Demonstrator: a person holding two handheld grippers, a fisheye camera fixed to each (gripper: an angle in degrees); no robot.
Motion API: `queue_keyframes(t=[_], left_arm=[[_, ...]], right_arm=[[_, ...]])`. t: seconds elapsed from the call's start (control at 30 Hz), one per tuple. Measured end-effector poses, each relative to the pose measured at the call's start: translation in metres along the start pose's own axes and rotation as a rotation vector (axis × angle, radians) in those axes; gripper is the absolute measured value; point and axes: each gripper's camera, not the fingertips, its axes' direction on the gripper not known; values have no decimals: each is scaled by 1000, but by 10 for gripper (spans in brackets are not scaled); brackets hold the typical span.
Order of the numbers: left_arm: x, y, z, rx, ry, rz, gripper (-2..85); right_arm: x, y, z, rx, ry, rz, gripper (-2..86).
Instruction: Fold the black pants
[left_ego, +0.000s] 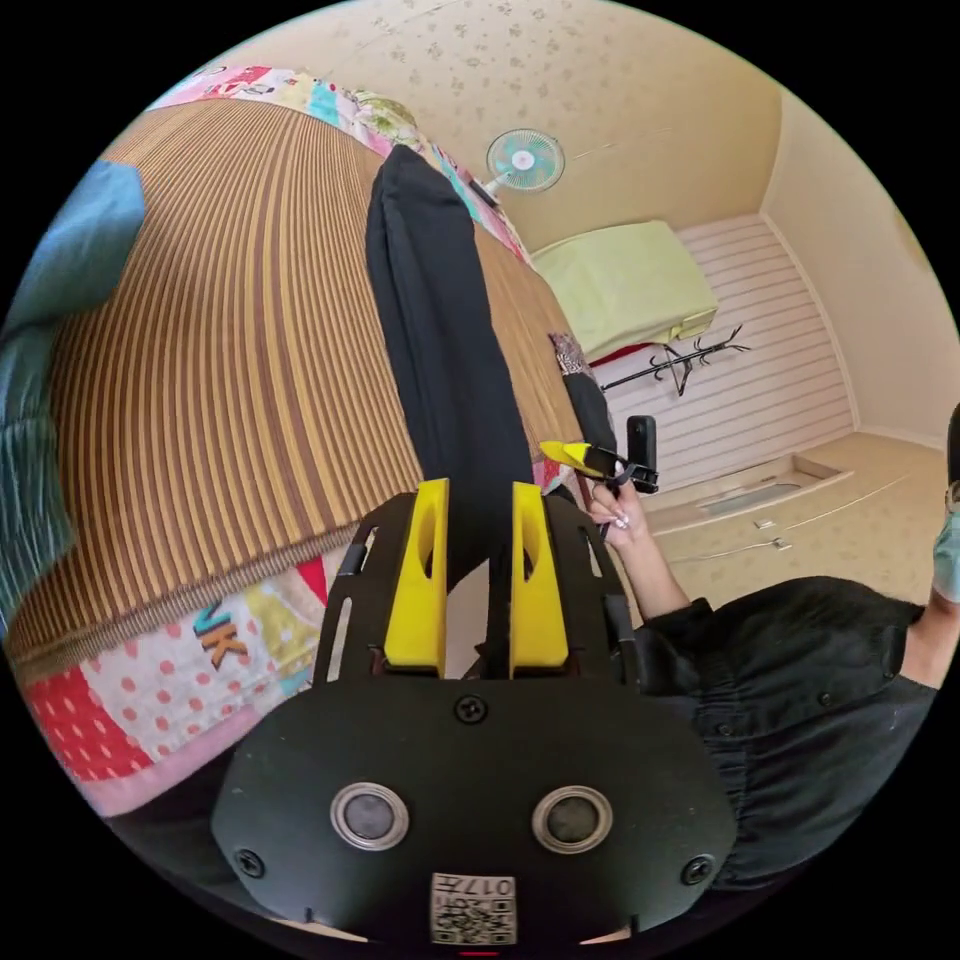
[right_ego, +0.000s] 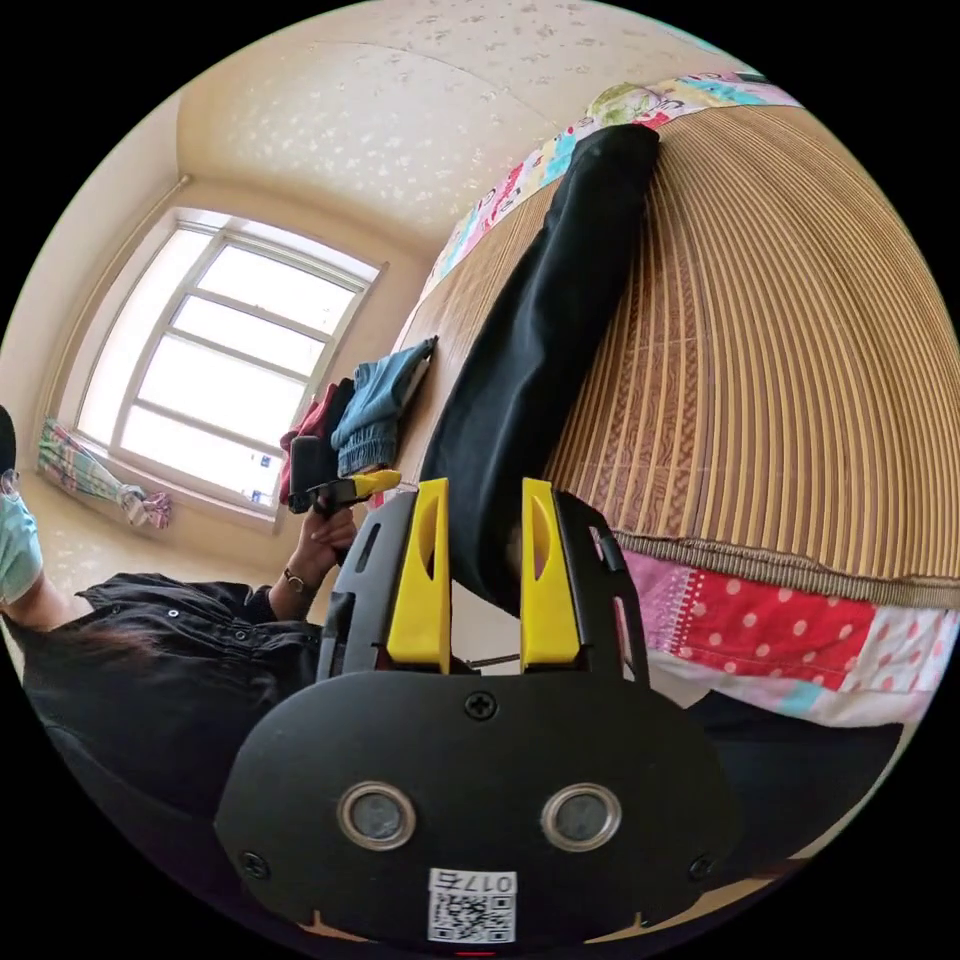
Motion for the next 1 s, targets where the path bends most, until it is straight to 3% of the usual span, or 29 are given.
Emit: queue_keyframes(t=[0.13, 0.27, 0.47, 0.57, 0.73, 0.9, 1.0], left_arm=[[-30, -51, 16, -34, -57, -94, 133], [-56, -58, 31, -101, -5, -189, 118], [-70, -57, 46, -207, 167, -255, 54], [-24, -46, 8, -131, 309, -36, 50], [127, -24, -108, 102, 450, 486, 50], [260, 0, -199, 287, 436, 872, 50], [307, 5, -235, 412, 379, 912, 51]], right_arm=[[13, -30, 22, -63, -120, 82, 162], [12, -29, 34, -67, -207, 138, 149], [-4, -8, 20, -20, -424, 115, 55], [-83, 9, -31, 0, -385, -100, 27], [-263, 42, -162, 117, -417, -611, 9], [-394, 63, -245, 224, -452, -935, 4], [-438, 61, -271, 292, -407, -1008, 4]])
